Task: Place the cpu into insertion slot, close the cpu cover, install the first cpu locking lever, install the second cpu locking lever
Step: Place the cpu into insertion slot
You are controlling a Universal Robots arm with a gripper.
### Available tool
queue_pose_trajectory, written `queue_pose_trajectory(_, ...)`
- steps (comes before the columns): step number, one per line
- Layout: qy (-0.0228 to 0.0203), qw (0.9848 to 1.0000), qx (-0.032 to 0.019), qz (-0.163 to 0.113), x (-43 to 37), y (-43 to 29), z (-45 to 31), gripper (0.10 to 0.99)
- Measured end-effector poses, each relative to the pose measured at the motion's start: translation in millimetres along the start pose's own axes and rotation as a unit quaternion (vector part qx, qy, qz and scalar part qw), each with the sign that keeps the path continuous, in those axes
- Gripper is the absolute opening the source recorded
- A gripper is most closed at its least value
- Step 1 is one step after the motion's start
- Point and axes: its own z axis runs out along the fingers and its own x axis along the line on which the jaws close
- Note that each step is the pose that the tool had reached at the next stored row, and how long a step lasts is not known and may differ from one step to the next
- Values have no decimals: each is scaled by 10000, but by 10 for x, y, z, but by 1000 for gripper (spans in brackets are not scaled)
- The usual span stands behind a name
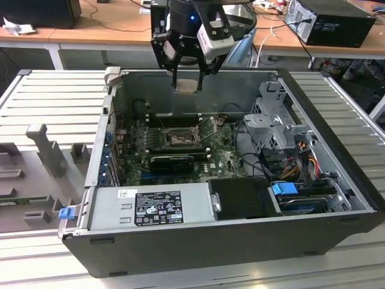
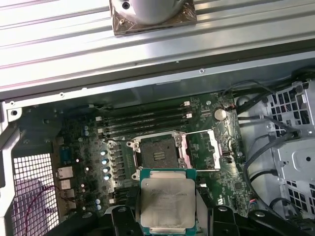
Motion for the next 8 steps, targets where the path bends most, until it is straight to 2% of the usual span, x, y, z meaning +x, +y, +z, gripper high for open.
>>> queue_pose_trajectory(8,-11,9999,-3,115,0,1,1,541)
